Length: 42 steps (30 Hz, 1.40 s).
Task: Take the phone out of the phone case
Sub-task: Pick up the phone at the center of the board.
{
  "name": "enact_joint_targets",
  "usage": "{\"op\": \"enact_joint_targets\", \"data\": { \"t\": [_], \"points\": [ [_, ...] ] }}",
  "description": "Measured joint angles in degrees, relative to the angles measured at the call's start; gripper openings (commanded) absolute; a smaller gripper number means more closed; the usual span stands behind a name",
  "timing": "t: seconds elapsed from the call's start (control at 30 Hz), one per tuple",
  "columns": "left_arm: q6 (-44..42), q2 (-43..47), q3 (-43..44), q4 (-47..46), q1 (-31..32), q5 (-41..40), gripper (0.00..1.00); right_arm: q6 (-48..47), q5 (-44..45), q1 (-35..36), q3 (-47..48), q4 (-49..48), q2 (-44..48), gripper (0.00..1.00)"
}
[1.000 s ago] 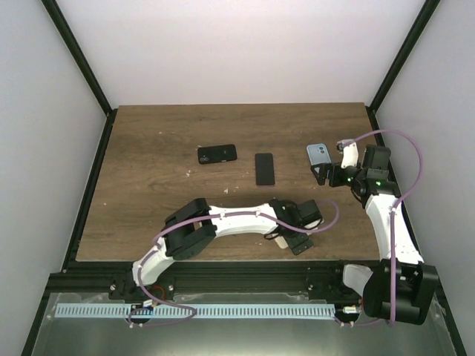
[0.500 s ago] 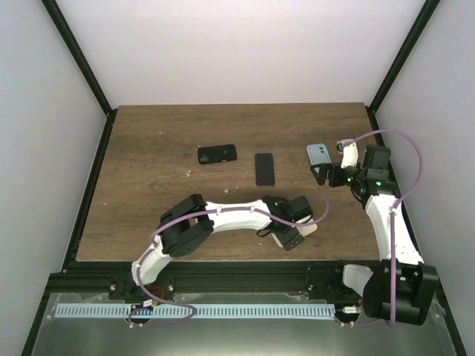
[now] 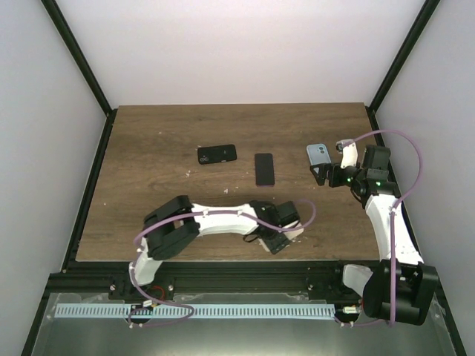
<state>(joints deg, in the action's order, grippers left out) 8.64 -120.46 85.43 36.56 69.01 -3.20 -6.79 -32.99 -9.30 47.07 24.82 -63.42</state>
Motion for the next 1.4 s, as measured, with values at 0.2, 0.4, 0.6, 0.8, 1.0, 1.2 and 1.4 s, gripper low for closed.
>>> {"op": "enact_joint_targets", "data": {
  "t": [0.2, 0.4, 0.6, 0.8, 1.0, 1.2, 1.4],
  "points": [
    [5.3, 13.7, -18.9, -0.3, 0.0, -1.0, 0.90, 0.0, -0.7, 0.0, 0.0, 0.1, -0.1, 1.00],
    [7.0, 19.7, -25.4, 5.2, -0.4, -1.2, 1.00, -0.1, -2.0, 0.0, 0.0, 0.3, -0.6, 1.00],
    [5.6, 14.7, -16.3, 9.3, -1.6, -0.9, 1.00, -0.2, -2.4, 0.0, 0.0, 0.3, -0.6, 1.00],
    [3.7, 8.4, -6.5, 10.0, -2.1, -0.9, 1.00, -0.2, -2.4, 0.0, 0.0, 0.3, -0.6, 1.00],
    [3.1, 3.4, -2.7, 12.3, -2.1, -1.0, 1.00, -0.3, -2.6, 0.0, 0.0, 0.4, -0.6, 1.00],
    [2.9, 3.0, -1.9, 13.7, -2.3, -1.4, 1.00, -0.7, -2.6, 0.0, 0.0, 0.4, -0.6, 0.99],
    [2.7, 3.7, -3.3, 13.0, -3.7, 1.0, 0.92, -1.1, -2.6, 0.0, 0.0, 0.4, -0.6, 1.00]
  ]
}}
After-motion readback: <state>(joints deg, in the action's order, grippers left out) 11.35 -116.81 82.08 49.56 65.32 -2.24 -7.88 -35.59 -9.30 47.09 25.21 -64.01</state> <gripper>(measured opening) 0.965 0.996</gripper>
